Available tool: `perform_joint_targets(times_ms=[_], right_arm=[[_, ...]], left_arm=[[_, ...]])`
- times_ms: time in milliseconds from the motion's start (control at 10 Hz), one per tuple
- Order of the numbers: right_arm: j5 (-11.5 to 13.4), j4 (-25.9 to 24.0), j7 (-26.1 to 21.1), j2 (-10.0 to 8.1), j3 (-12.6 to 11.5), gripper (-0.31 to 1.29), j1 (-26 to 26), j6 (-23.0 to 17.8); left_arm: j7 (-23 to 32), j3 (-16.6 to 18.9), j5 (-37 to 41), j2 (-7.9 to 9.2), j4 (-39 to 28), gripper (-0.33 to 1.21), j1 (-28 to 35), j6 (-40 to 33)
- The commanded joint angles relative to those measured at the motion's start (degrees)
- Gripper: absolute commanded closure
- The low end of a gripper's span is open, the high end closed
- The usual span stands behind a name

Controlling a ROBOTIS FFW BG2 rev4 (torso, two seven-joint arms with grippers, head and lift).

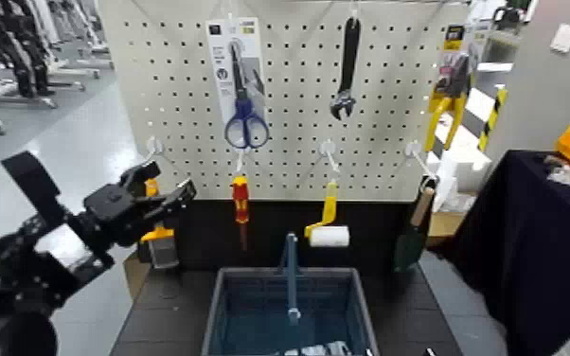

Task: Put the blue scissors into the crate.

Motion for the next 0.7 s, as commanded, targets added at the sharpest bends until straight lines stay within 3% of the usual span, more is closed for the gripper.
perform_joint_targets(times_ms=[100, 300, 700], right_arm=[[-0.31, 0.12, 0.95, -0.11, 0.02, 0.18, -0.66, 0.84], [-0.57, 0.29, 1.48, -0.11, 0.11, 0.18, -1.1, 1.01], [-1.01, 1.08, 2.88, 0.15, 0.11, 0.18, -1.89, 1.19]], left_arm=[[-3.36, -0.49, 1.21, 2.16, 2.58, 0.25, -5.54, 2.49], [-6.88, -1.9, 1.04, 3.74, 5.04, 0.25, -10.02, 3.81], [-12.33, -6.38, 1.92, 5.23, 12.25, 0.25, -17.75, 3.72]])
